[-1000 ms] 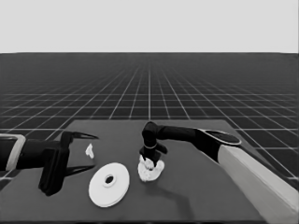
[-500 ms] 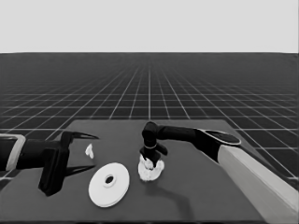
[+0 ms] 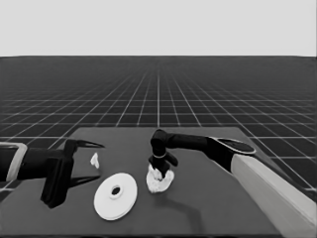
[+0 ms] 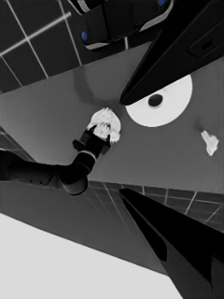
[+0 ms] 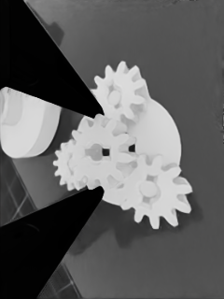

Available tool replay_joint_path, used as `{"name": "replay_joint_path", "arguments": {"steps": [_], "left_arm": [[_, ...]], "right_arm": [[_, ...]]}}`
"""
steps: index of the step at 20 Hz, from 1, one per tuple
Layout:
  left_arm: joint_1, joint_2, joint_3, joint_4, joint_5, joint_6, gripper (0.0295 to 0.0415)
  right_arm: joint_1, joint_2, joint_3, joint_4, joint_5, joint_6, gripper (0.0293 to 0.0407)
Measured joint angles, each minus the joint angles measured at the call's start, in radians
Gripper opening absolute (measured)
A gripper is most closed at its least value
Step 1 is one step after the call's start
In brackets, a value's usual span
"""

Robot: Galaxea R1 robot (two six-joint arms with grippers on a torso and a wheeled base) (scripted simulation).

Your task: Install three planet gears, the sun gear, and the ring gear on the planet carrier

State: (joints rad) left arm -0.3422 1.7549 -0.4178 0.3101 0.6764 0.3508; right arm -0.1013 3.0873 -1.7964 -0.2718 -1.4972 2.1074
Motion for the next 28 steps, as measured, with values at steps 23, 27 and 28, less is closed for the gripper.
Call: {"name": "replay_joint_path", "arguments": {"steps": [23, 27, 28], "left_arm": [[0.000, 0.000, 0.000, 0.000, 0.000, 0.000, 0.0385], [0.000, 0.000, 0.000, 0.000, 0.000, 0.000, 0.0385], [0.000, 0.000, 0.000, 0.000, 0.000, 0.000, 0.0385]], "right_arm": [[-0.002, 0.000, 0.000, 0.000, 0.000, 0.237, 0.0339], [-0.004, -0.001, -0.001, 0.000, 0.000, 0.244, 0.0384], [-0.004, -0.001, -0.001, 0.000, 0.000, 0.245, 0.0384]]}}
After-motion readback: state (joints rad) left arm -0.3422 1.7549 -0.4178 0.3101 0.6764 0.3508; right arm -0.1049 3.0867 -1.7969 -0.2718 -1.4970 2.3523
